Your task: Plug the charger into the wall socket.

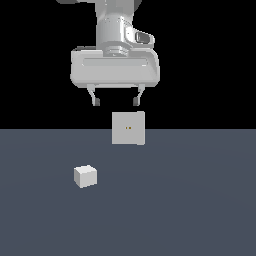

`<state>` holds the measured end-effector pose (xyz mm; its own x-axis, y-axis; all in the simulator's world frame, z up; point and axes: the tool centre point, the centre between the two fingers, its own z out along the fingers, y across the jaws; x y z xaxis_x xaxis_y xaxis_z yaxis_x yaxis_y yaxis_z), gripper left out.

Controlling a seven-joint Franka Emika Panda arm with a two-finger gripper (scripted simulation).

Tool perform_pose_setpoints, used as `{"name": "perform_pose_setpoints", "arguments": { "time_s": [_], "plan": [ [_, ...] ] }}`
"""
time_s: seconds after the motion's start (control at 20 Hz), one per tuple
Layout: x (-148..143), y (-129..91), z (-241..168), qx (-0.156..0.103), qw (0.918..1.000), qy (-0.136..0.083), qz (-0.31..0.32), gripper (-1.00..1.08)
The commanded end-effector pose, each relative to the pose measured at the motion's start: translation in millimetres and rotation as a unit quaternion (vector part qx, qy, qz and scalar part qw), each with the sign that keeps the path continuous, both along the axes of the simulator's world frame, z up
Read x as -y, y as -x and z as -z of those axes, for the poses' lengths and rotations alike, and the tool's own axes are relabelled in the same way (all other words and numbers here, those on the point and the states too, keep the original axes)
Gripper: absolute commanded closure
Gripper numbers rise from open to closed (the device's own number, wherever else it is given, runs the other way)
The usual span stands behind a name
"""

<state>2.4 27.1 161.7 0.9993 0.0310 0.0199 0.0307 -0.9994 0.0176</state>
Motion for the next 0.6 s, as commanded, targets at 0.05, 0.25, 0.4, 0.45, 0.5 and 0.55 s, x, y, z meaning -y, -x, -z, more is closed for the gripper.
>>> {"name": "perform_pose_setpoints", "arguments": {
  "time_s": [0.05, 0.25, 0.4, 0.45, 0.5, 0.55],
  "plan": [
    [-0.1, 0.1, 0.0, 0.000, 1.0000, 0.000, 0.000, -0.92],
    [-1.3, 1.4, 1.8, 0.003, 1.0000, -0.001, -0.006, -0.92],
    [-3.4, 3.5, 4.7, 0.009, 0.9998, -0.003, -0.016, -0.92],
    [-4.3, 4.4, 5.9, 0.011, 0.9997, -0.004, -0.021, -0.92],
    [-5.3, 5.5, 7.3, 0.014, 0.9996, -0.005, -0.025, -0.92],
    [-6.4, 6.7, 8.8, 0.017, 0.9994, -0.006, -0.031, -0.92]
  ]
}}
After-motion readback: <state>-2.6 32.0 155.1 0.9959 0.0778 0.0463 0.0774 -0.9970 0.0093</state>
